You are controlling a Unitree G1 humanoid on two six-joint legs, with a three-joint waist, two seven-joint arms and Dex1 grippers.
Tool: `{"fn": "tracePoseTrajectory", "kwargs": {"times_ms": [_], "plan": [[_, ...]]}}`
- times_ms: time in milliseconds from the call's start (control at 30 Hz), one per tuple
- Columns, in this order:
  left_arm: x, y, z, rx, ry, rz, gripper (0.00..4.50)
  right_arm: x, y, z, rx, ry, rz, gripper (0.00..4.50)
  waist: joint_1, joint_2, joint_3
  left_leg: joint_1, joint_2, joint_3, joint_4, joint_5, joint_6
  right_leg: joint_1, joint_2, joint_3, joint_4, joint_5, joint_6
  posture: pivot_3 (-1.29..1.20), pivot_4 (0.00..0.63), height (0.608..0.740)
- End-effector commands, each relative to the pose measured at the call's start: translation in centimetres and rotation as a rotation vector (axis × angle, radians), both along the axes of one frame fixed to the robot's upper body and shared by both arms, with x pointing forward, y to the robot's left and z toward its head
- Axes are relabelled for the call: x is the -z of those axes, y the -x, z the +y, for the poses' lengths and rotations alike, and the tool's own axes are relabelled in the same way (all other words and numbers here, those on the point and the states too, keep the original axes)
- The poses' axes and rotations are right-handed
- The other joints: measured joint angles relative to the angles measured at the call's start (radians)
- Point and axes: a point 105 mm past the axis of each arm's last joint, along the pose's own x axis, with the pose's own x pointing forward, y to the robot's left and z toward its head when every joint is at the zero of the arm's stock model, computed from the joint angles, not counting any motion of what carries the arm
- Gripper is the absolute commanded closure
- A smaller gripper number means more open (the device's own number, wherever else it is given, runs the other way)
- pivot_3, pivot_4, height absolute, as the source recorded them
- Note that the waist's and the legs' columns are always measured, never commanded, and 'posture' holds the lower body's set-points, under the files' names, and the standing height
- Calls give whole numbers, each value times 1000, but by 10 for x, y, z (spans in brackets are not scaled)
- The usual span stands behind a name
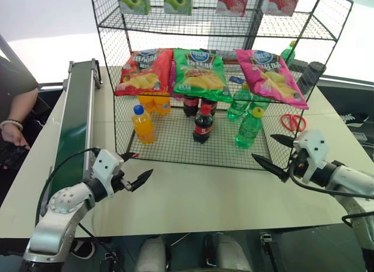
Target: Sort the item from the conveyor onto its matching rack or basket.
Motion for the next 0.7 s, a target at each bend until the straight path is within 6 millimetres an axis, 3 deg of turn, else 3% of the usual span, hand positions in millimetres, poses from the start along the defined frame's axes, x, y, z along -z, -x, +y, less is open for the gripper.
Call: {"fn": "tracePoseTrajectory", "kwargs": {"times_ms": [33, 367, 700], "plan": [[-13, -3, 3, -6, -6, -47, 0, -9, -2, 0, -2, -2, -35, 77, 0, 0, 0, 0, 0, 0, 0, 0, 0, 0, 0, 0, 0, 0, 0, 0, 150, 736], [-10, -3, 7, -13, -10, -40, 0, 2, 1, -14, 30, -18, -10, 77, 0, 0, 0, 0, 0, 0, 0, 0, 0, 0, 0, 0, 0, 0, 0, 0, 150, 736], [-5, -6, 5, -9, -2, -28, 0, 15, 4, -14, 43, -42, -8, 77, -1, 0, 0, 0, 0, 0, 0, 0, 0, 0, 0, 0, 0, 0, 0, 0, 150, 736]]}}
